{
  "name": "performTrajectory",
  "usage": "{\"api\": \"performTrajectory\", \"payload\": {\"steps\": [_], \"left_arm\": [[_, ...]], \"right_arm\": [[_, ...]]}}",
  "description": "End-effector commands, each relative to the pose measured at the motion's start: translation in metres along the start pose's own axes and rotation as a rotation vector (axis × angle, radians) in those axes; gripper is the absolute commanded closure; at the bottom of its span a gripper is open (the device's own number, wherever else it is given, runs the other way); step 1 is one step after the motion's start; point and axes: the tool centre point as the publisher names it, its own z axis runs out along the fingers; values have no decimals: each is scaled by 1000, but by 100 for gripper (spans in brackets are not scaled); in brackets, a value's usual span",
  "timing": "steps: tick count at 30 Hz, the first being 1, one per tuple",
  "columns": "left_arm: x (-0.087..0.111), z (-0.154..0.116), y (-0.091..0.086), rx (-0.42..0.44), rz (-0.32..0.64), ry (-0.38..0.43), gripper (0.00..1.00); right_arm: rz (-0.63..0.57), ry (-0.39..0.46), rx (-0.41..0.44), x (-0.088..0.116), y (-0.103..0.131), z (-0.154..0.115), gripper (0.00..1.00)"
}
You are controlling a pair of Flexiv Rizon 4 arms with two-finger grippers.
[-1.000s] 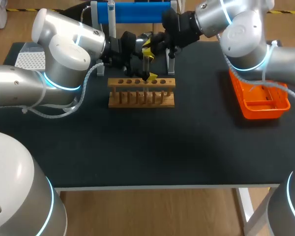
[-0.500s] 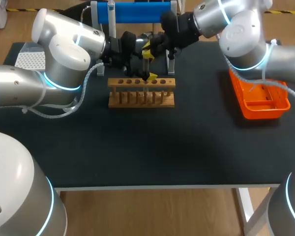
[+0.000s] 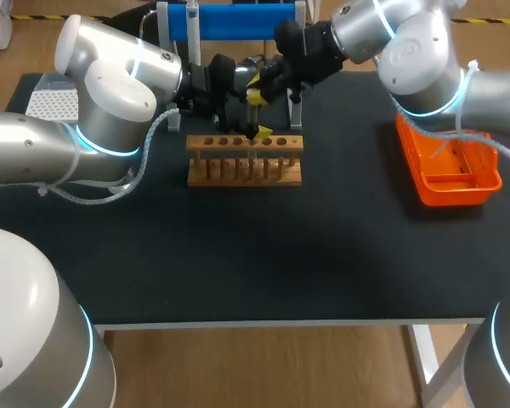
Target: Invert the test tube, pick up the pipette, mount the tip to pipette, aspirate from beaker and dispense into the tube, eject the tip, return the pipette, and cap with the stopper.
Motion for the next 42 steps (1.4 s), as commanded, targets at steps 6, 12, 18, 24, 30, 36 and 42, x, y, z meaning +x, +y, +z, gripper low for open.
{"api": "performTrajectory", "payload": {"steps": [6,12,18,24,30,36,42], "left_arm": [[-1,1,1,2,1,3,0],[-1,1,1,2,1,3,0],[-1,1,1,2,1,3,0],[-1,1,1,2,1,3,0],[-1,1,1,2,1,3,0],[-1,1,1,2,1,3,0],[-1,1,1,2,1,3,0]], "right_arm": [[0,-33,-88,-2,3,-10,0],[11,-35,-153,-4,3,-16,0],[10,-27,-271,-5,8,-22,75],[-2,-12,-364,-3,13,-20,100],[-14,-8,-416,-3,17,-16,100],[-16,-4,-449,-2,18,-13,100],[6,14,-485,-2,19,-11,100]]}}
